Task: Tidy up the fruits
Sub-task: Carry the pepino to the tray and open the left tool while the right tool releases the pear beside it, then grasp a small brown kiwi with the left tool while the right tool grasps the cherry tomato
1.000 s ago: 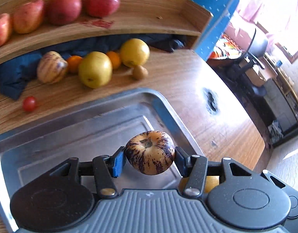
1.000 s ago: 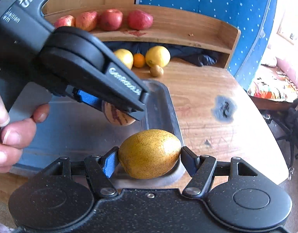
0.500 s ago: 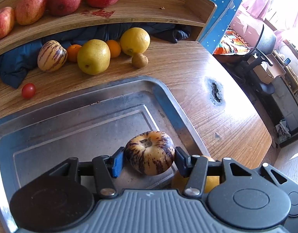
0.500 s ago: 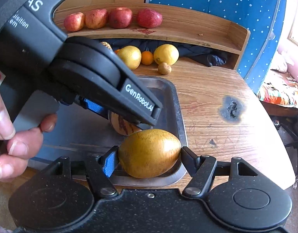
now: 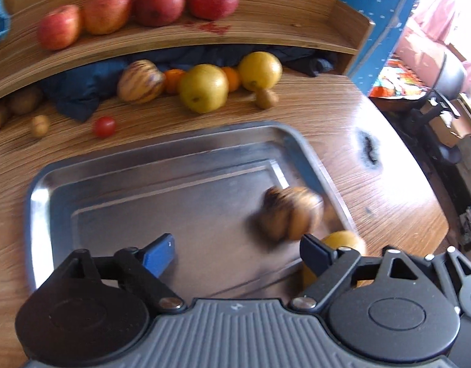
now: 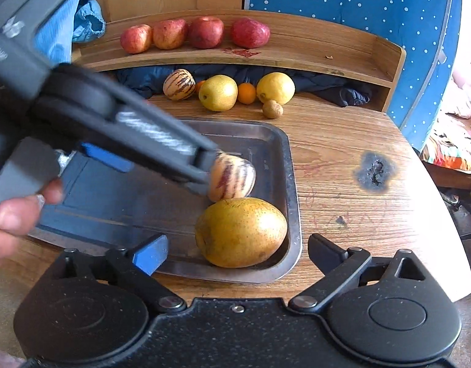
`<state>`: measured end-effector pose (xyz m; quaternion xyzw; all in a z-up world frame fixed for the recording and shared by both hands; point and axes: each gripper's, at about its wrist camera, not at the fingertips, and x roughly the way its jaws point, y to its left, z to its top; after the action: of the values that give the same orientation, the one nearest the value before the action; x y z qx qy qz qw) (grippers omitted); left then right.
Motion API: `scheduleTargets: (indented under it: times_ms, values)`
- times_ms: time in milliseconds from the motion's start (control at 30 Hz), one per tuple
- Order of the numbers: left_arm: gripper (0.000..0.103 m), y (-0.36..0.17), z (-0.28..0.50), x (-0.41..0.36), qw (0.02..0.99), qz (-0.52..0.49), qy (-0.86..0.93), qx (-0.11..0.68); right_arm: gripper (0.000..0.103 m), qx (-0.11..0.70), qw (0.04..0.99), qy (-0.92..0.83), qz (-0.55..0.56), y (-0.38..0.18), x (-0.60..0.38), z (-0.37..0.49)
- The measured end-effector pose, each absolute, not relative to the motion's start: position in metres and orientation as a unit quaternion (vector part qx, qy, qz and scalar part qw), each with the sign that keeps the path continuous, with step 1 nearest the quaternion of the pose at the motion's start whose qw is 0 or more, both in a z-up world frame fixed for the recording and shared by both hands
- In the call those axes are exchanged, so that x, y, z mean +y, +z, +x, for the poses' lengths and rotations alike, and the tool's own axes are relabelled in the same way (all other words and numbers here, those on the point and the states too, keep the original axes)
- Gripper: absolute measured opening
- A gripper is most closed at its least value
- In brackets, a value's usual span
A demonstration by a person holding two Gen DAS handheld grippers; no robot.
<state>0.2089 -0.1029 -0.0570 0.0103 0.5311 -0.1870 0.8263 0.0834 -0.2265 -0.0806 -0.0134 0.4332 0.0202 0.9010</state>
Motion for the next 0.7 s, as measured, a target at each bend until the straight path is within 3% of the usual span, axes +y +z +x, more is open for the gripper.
scheduleTargets:
  times_ms: [133,700]
  values:
    - [0.099,-0.049,0.2,-0.076,0.83,0.016,-0.158,0.535,0.102,0.442,0.897,0.025,-0.004,-0.079,-0.232,0.081]
    - [0.101,-0.039,0.19,0.015,0.796,0.053,-0.124,0.59,0.102,0.525,0.849,0.047,0.039,-0.058,-0.227,0.096]
